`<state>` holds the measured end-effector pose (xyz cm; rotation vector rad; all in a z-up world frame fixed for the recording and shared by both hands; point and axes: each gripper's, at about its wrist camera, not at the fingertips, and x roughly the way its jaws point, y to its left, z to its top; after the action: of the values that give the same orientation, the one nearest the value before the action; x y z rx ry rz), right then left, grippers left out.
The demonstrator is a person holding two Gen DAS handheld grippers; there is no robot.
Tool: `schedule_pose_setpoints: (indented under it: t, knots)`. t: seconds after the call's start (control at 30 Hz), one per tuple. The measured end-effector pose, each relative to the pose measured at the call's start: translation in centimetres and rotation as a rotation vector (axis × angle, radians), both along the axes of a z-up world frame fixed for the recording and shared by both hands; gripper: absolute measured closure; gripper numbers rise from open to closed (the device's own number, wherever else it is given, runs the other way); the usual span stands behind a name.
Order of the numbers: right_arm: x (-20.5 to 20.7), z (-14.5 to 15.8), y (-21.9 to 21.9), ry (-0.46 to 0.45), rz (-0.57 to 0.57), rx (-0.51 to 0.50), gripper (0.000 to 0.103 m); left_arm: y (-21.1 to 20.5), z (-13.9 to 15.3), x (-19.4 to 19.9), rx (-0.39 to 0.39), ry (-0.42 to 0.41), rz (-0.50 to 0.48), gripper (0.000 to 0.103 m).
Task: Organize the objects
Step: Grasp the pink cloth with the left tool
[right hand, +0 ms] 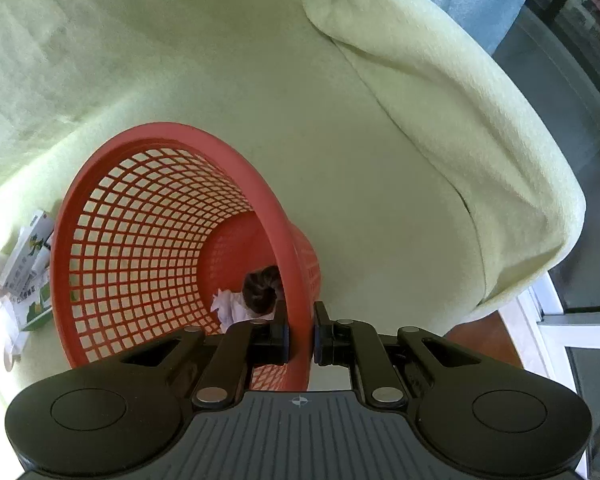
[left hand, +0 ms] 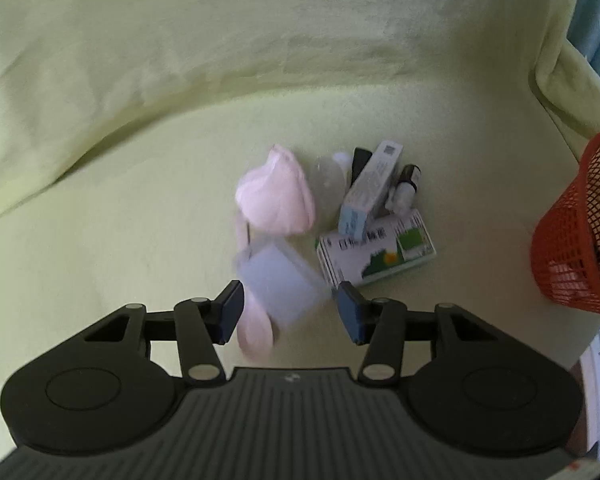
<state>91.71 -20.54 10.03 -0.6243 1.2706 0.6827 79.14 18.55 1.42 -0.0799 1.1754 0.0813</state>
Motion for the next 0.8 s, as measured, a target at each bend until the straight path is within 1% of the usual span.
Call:
schedule_pose_setpoints:
  t: [0.17, 0.23, 0.47, 0.5, 0.63, 0.67, 0.8]
  knots:
    - [-0.1, -0.3, 0.5, -0.014, -0.039, -0.018, 0.096, -0.1, -2.2, 3.0, 0.034, -0.008, -0.069, 0.062]
    - [-0.1, -0.3, 0.9, -0.018, -0.051, -0.023, 0.096, -0.2, -3.0, 4.0, 0.050, 0.001, -0.094, 0.062]
    - [-1.2, 0.2, 1.6, -0.047, -0.046, -0.044, 0.096, -0.7, -5.2, 6.8, 0.033, 0.025, -0.123, 0.063]
    - [-1.3, 0.3, 1.7, -0.051, -0.042, -0.048, 0.096, -0.8, -5.5, 7.1, 0.030, 0.027, -0.126, 0.067]
    - [-1.8, 0.2, 1.7, -0.065, -0.025, -0.059, 0.096, -1.4, -5.9, 7.8, 0.017, 0.018, -0.139, 0.093]
    - [-1.8, 0.3, 1.6, -0.065, -0.023, -0.057, 0.096, -1.5, -5.8, 7.9, 0.017, 0.008, -0.144, 0.096]
    - [-1.5, 0.0, 1.1, -0.065, -0.013, -0.064, 0.096, -1.7, -4.7, 7.6, 0.045, -0.036, -0.158, 0.098]
